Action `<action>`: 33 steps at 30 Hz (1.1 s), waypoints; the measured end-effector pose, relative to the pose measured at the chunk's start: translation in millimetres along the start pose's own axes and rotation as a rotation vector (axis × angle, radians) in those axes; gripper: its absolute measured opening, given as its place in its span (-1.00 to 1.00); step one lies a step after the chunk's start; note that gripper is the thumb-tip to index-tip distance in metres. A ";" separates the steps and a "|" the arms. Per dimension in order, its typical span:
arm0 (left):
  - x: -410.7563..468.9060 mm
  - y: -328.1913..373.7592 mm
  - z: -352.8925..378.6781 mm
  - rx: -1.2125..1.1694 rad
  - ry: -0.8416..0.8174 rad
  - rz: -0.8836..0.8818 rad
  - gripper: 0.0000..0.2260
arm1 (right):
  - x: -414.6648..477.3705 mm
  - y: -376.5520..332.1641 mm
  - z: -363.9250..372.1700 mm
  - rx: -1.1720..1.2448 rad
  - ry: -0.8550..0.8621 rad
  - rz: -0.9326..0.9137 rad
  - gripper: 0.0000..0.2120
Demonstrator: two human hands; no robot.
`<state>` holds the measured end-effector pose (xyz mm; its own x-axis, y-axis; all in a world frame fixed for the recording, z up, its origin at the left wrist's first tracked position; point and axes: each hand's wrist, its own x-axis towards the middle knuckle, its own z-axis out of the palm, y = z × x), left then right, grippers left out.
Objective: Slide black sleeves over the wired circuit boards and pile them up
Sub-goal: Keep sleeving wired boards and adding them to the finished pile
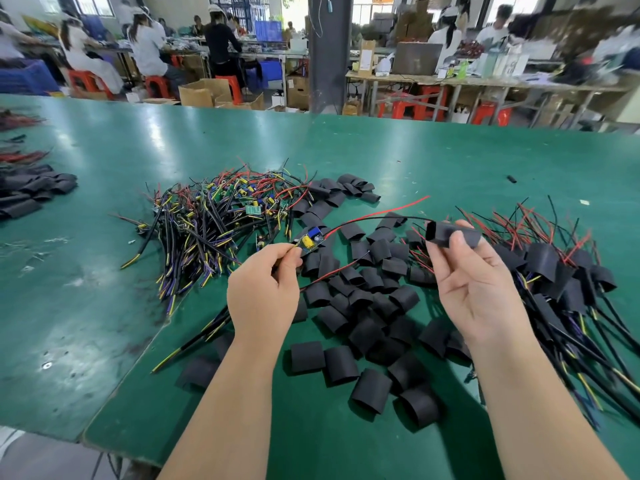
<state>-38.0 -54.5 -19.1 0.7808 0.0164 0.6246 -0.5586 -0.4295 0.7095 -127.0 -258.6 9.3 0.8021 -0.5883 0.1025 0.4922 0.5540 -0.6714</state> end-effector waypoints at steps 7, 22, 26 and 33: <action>1.0 -3.8 1.1 -0.022 0.021 -0.043 -0.89 | -3.9 -0.1 5.0 -0.011 0.031 -0.071 -0.90; -1.8 -1.9 3.2 -0.067 -0.057 0.037 -0.86 | -4.6 -2.9 8.0 0.019 0.150 -0.124 -0.86; -1.1 -4.1 3.0 -0.072 -0.039 0.024 -0.87 | -4.6 -6.4 8.5 0.031 0.122 -0.111 -0.85; -1.3 -5.7 2.8 -0.089 -0.055 0.053 -0.88 | 2.2 -21.1 -4.2 -0.173 0.048 -0.146 -0.77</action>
<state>-35.0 -54.6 -24.9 0.7627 -0.0551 0.6444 -0.6199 -0.3466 0.7040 -137.0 -274.1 20.6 0.7077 -0.6845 0.1750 0.5327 0.3542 -0.7686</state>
